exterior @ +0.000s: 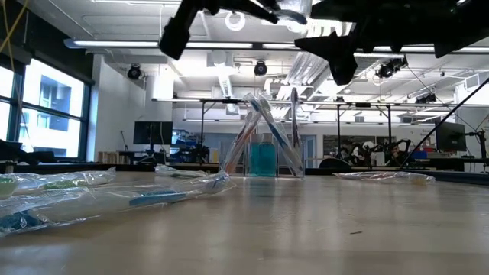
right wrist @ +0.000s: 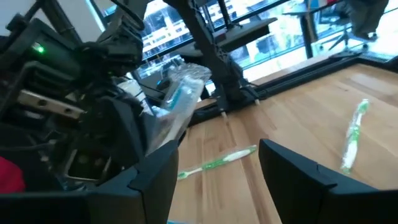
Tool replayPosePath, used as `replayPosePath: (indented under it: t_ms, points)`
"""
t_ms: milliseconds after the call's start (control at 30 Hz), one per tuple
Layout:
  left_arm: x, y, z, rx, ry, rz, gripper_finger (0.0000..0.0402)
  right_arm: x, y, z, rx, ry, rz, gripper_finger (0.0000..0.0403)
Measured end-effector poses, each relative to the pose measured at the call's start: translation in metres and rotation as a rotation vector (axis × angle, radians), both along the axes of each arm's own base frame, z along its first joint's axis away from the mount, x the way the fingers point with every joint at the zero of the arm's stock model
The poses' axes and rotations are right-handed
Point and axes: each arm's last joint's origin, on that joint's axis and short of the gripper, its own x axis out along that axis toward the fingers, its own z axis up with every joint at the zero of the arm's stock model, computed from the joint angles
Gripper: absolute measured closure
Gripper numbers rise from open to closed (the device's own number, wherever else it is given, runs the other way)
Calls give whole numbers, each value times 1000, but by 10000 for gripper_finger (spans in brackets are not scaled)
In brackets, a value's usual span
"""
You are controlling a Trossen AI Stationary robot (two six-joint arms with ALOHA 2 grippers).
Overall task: Pick & Place toothbrushing station
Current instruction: Put the top blue toothbrush into the transparent organizer
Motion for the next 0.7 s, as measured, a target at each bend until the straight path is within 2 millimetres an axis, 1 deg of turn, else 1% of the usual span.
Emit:
replayPosePath:
  t_ms: [133, 333, 500, 700]
  points:
    - [3, 2, 1, -19, 2, -51, 393, 1, 4, -2, -22, 2, -34, 179]
    - [6, 6, 2, -13, 6, -56, 393, 5, 7, -6, 3, -5, 17, 152]
    - [7, 8, 2, -14, 4, -50, 393, 8, 8, -5, 13, -50, 114, 153]
    - [7, 8, 2, -21, 10, -77, 393, 9, 8, -7, 14, -61, 114, 156]
